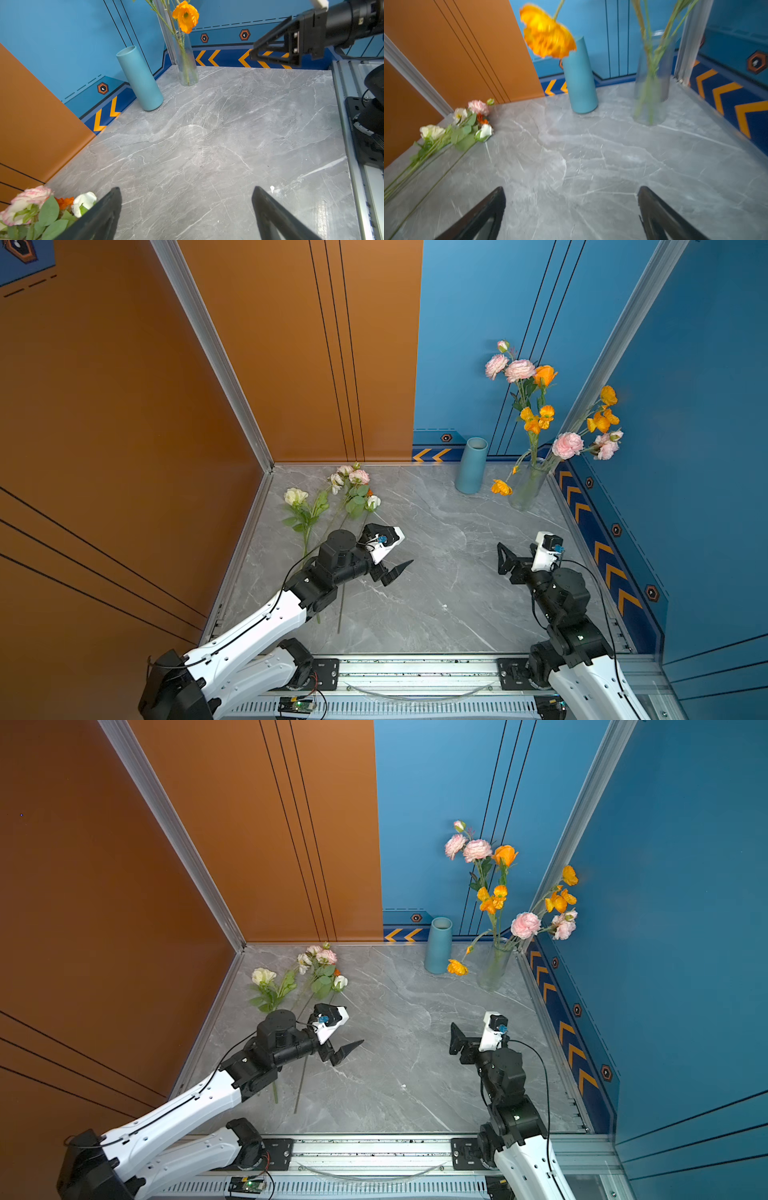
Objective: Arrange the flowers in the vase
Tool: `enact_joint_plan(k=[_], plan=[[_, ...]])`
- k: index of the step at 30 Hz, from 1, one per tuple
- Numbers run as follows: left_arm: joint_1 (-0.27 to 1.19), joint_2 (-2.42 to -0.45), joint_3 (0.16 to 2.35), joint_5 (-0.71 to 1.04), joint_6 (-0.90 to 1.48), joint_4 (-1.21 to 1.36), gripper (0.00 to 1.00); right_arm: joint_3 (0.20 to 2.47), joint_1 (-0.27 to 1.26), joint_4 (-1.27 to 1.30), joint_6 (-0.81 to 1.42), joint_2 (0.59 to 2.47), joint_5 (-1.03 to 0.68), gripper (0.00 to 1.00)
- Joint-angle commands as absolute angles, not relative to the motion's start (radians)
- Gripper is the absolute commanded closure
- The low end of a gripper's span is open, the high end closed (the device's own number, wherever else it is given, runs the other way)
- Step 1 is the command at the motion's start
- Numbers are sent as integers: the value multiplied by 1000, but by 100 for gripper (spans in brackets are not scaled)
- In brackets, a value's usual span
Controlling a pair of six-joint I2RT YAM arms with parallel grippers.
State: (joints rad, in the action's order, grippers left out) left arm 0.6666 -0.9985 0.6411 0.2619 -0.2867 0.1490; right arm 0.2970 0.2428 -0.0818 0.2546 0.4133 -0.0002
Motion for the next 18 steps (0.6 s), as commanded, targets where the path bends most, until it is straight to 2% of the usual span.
enact_joint_plan(k=[1, 5, 8, 11, 18], plan=[[629, -1081, 630, 257, -136, 319, 2, 281, 287, -46, 233, 488, -89, 0], [678, -1315, 803, 168, -113, 379, 2, 149, 349, 243, 247, 489, -87, 0], [704, -1558, 1003, 138, -111, 445, 2, 132, 372, 363, 255, 508, -198, 0], [689, -1822, 1266, 137, -78, 528, 2, 95, 435, 429, 225, 530, -169, 0], [678, -2380, 1983, 178, -54, 442, 2, 68, 457, 481, 154, 522, -122, 0]])
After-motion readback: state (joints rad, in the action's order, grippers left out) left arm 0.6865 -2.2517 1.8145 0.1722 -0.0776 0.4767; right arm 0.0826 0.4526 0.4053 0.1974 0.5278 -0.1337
